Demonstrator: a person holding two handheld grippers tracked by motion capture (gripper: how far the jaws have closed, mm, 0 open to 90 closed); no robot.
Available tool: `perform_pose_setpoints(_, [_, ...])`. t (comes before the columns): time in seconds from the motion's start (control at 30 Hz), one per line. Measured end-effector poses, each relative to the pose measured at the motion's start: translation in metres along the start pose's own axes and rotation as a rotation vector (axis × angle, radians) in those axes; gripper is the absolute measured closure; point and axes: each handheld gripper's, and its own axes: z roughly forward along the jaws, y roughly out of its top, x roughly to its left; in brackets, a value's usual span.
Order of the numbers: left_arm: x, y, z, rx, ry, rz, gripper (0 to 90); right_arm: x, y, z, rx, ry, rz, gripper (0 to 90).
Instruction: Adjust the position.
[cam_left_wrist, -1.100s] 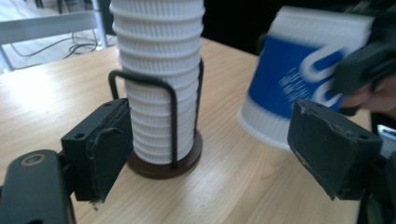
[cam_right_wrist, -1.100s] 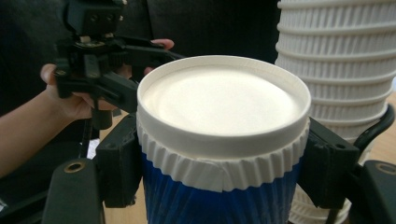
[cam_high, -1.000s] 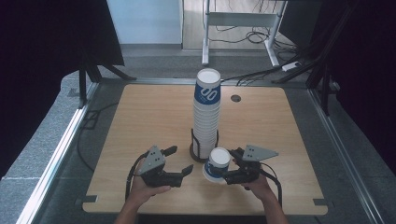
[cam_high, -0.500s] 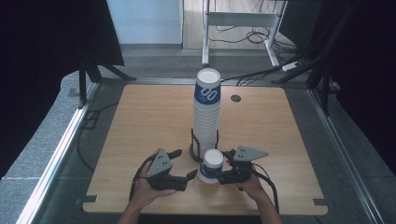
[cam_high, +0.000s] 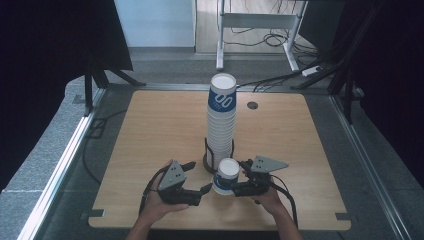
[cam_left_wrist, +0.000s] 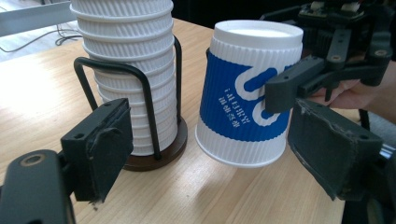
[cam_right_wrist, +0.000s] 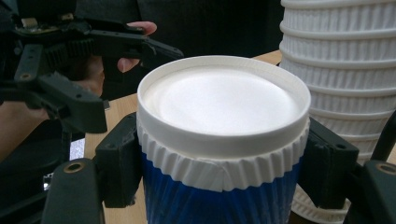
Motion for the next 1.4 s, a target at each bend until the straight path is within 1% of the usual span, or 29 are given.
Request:
perform_pose_setpoints(0.17, [-0.002, -0.001, 0.004, 0.009, 0.005, 0.005, 14.6, 0.003, 0.001, 0.002, -0.007, -0.002, 0.003, 26.4])
perform_pose_setpoints(0.3, [-0.006, -0.004, 0.011, 0.037, 0.008, 0.025, 14.5, 0.005, 0.002, 0.005, -0.007, -0.001, 0.0, 26.4])
perform_pose_setpoints(0.4, [-0.009, -0.007, 0.018, 0.06, -0.001, 0.033, 14.5, 0.007, 0.002, 0.006, -0.012, 0.005, 0.005, 26.4])
perform_pose_setpoints(0.57, [-0.014, -0.011, 0.027, 0.083, -0.012, 0.042, 14.4, 0.009, 0.003, 0.007, -0.017, 0.008, 0.0, 26.4])
perform_pose_setpoints(0.67, [-0.019, -0.012, 0.032, 0.092, 0.003, 0.04, 14.2, 0.011, 0.003, 0.009, -0.017, 0.01, -0.003, 26.5])
perform_pose_setpoints(0.8, [-0.023, -0.014, 0.036, 0.098, 0.008, 0.044, 12.2, 0.015, 0.004, 0.012, -0.018, 0.015, -0.008, 26.5])
perform_pose_setpoints(0.9, [-0.024, -0.015, 0.038, 0.098, 0.006, 0.039, 11.9, 0.017, 0.005, 0.013, -0.019, 0.019, -0.012, 26.5])
perform_pose_setpoints(1.03, [-0.025, -0.017, 0.042, 0.099, 0.004, 0.044, 11.2, 0.021, 0.005, 0.016, -0.019, 0.03, -0.017, 26.5])
perform_pose_setpoints(1.13, [-0.026, -0.018, 0.043, 0.092, 0.001, 0.045, 12.9, 0.024, 0.005, 0.019, -0.012, 0.036, -0.023, 26.5])
perform_pose_setpoints(1.17, [-0.026, -0.019, 0.044, 0.091, 0.0, 0.045, 14.8, 0.025, 0.004, 0.02, -0.009, 0.041, -0.024, 26.5])
perform_pose_setpoints(1.27, [-0.027, -0.021, 0.046, 0.101, -0.003, 0.045, 15.9, 0.025, 0.004, 0.021, -0.001, 0.04, -0.027, 26.4])
perform_pose_setpoints(1.33, [-0.026, -0.022, 0.047, 0.103, -0.009, 0.032, 16.9, 0.025, 0.003, 0.022, 0.007, 0.033, -0.03, 26.3])
perform_pose_setpoints(1.4, [-0.026, -0.023, 0.047, 0.103, -0.008, 0.037, 17.2, 0.025, 0.002, 0.022, 0.009, 0.033, -0.032, 26.3])
